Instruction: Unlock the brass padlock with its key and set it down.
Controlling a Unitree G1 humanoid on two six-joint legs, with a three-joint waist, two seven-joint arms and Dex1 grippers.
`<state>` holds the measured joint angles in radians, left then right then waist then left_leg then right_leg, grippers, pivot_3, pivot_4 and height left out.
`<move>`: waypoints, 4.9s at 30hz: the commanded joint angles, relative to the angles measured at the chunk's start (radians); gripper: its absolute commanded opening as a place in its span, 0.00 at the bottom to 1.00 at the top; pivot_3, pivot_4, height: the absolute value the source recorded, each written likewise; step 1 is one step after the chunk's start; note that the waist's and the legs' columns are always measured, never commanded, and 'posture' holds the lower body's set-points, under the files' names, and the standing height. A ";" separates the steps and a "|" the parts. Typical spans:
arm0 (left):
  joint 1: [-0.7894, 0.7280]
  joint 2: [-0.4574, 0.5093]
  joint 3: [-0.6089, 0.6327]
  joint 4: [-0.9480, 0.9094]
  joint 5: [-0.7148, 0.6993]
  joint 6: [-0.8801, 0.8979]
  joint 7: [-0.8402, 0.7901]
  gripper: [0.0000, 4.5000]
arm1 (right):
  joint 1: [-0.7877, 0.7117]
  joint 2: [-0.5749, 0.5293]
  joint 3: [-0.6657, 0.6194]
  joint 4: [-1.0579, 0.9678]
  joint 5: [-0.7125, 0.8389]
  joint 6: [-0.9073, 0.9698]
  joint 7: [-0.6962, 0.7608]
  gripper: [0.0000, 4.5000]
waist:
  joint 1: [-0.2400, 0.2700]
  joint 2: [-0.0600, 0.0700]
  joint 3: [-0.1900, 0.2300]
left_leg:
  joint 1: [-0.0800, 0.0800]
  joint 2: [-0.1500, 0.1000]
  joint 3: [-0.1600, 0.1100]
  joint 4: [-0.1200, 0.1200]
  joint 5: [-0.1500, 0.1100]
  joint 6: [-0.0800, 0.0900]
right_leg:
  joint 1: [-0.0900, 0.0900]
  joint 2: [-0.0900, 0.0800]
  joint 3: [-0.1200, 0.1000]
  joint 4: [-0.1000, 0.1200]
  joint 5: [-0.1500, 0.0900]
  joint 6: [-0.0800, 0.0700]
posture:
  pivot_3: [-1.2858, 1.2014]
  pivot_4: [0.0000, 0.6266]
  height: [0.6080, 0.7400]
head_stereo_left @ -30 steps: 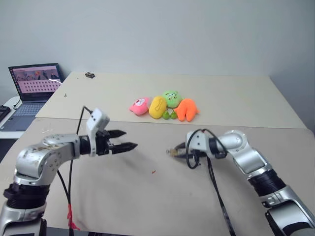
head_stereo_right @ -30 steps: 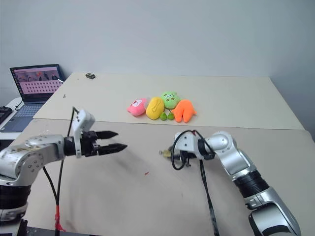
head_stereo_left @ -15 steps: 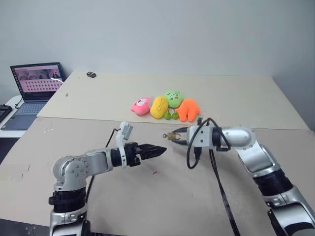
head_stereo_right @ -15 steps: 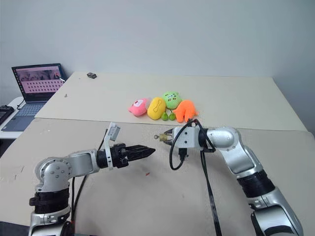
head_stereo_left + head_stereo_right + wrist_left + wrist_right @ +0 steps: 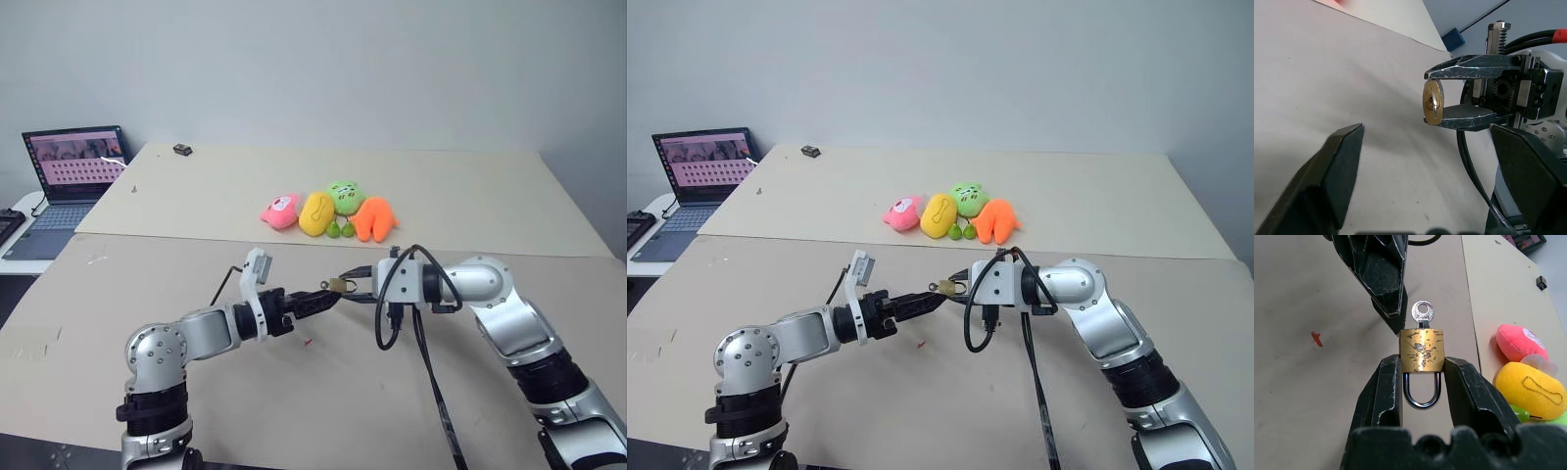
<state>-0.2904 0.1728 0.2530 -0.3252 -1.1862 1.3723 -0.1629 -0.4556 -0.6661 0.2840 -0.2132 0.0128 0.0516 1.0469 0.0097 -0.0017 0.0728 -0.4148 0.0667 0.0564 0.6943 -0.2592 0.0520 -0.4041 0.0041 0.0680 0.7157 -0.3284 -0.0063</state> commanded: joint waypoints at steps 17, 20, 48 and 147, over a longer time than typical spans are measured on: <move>0.001 0.013 -0.006 0.009 -0.146 -0.093 0.087 0.30 | -0.003 -0.025 -0.026 -0.109 0.032 0.057 0.004 0.20 | 0.001 -0.003 0.002 | 0.000 0.000 0.000 0.000 0.000 -0.001 | 0.000 0.000 0.000 -0.001 0.000 0.000 | 0.52 0.24 0.27; 0.002 0.018 -0.012 0.012 -0.154 -0.102 0.091 0.30 | -0.002 -0.028 -0.026 -0.106 0.028 0.054 0.004 0.20 | 0.001 -0.003 0.002 | 0.000 0.000 0.000 -0.001 0.000 -0.001 | 0.000 0.000 0.000 -0.001 0.000 0.000 | 0.52 0.24 0.27; -0.066 0.175 -0.146 0.016 -0.096 -0.180 -0.085 0.02 | -0.004 -0.050 -0.044 -0.129 0.041 0.081 0.005 0.20 | 0.002 -0.003 0.002 | -0.001 -0.002 0.000 -0.001 0.000 -0.001 | 0.001 -0.001 0.000 -0.006 0.000 0.000 | 0.52 0.24 0.27; -0.223 0.108 -0.129 0.368 -0.382 -0.023 0.123 0.81 | 0.036 -0.055 -0.069 -0.274 0.077 0.280 -0.040 0.20 | 0.001 -0.010 0.008 | 0.009 -0.016 -0.006 -0.016 0.008 -0.013 | 0.011 -0.016 -0.003 -0.016 -0.001 0.001 | 0.52 0.24 0.27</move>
<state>-0.4849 0.2841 0.1179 0.0420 -1.5629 1.3675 -0.0328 -0.4135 -0.7168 0.2541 -0.4445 0.0649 0.3297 1.0201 0.0111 -0.0121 0.0809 -0.4060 0.0507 0.0500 0.6782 -0.2516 0.0393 -0.3929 -0.0116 0.0650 0.6994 -0.3289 -0.0057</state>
